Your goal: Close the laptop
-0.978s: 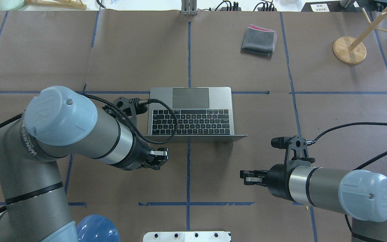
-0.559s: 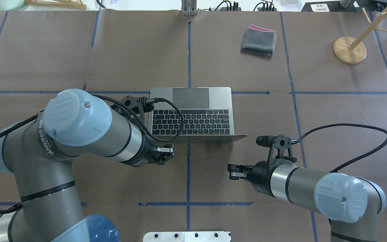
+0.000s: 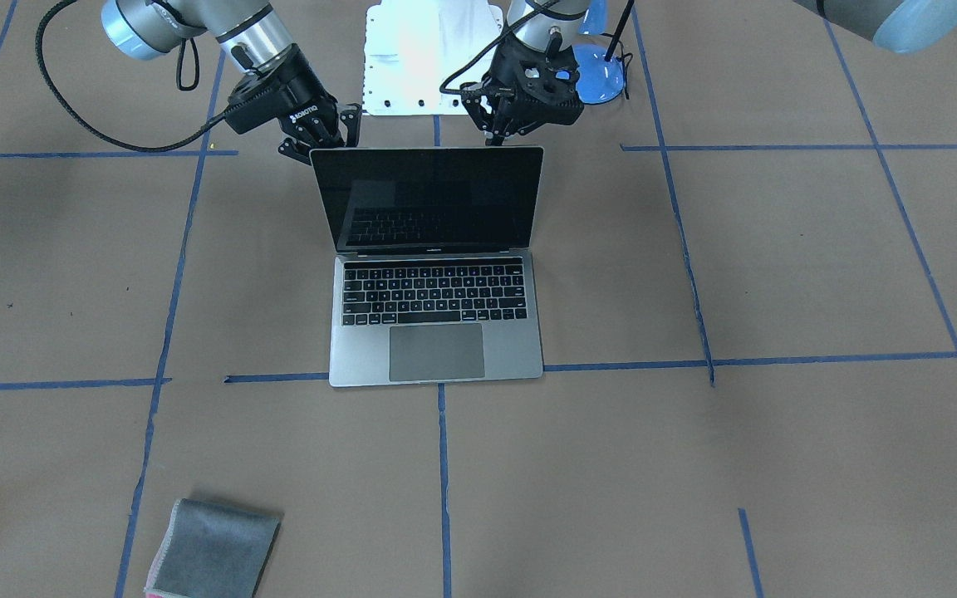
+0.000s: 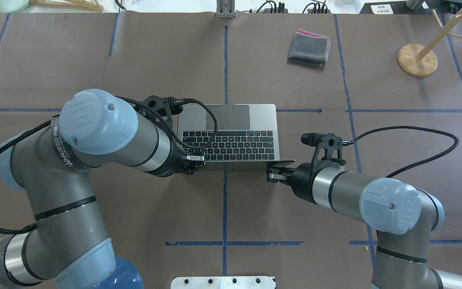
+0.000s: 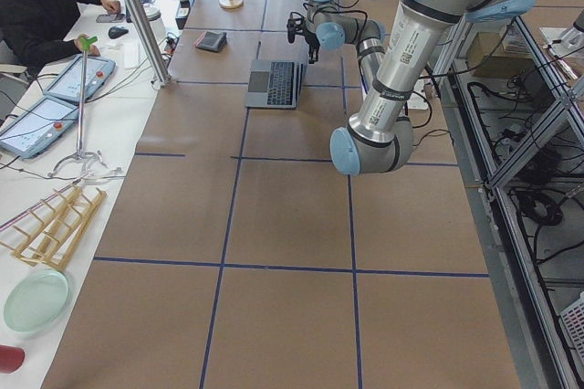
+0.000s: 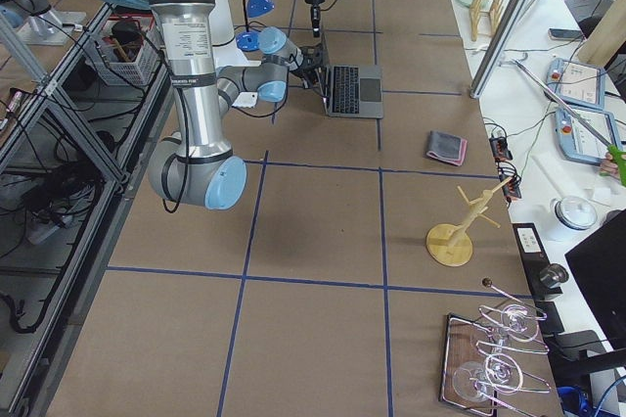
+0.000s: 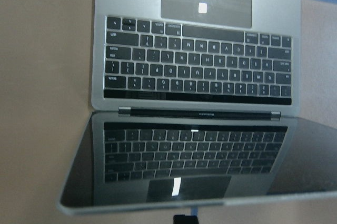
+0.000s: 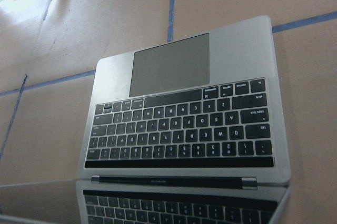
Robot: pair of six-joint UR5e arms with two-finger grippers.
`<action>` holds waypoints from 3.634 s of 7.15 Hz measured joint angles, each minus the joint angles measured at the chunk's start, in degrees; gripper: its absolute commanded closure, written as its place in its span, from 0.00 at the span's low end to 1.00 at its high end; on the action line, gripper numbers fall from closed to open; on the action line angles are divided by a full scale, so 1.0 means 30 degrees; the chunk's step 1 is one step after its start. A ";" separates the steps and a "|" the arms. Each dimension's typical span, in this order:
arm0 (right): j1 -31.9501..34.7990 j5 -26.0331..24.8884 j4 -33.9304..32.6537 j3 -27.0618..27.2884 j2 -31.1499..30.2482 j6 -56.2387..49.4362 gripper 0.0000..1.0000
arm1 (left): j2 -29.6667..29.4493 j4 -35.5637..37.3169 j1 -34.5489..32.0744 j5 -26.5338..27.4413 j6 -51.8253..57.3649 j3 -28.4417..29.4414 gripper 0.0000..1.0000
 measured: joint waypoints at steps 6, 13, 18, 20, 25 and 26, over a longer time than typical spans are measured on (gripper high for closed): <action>0.2595 0.0269 -0.0481 -0.2645 0.2442 -0.0086 1.00 | -0.1560 -0.1412 -0.2249 -0.0107 0.0525 0.3598 1.00; 0.4496 0.1935 -0.0503 -0.5490 0.4168 -0.0271 1.00 | -0.2821 -0.5575 -0.2997 -0.0108 0.1085 0.9583 1.00; 0.5846 0.4043 -0.0476 -0.8085 0.5676 -0.0534 0.96 | -0.3751 -0.7529 -0.3076 -0.0096 0.1229 1.2806 1.00; 0.7436 0.6805 -0.0468 -0.8050 0.5710 -0.0564 0.77 | -0.3852 -0.8198 -0.3026 -0.0101 0.1235 1.3871 1.00; 0.9480 1.0043 -0.0639 -0.7973 0.5692 -0.0588 0.00 | -0.3970 -0.8587 -0.3057 -0.0114 0.1298 1.4288 0.00; 1.0164 1.1062 -0.0862 -0.7890 0.5554 -0.0682 0.00 | -0.3951 -0.8417 -0.3438 -0.0653 0.1322 1.4022 0.00</action>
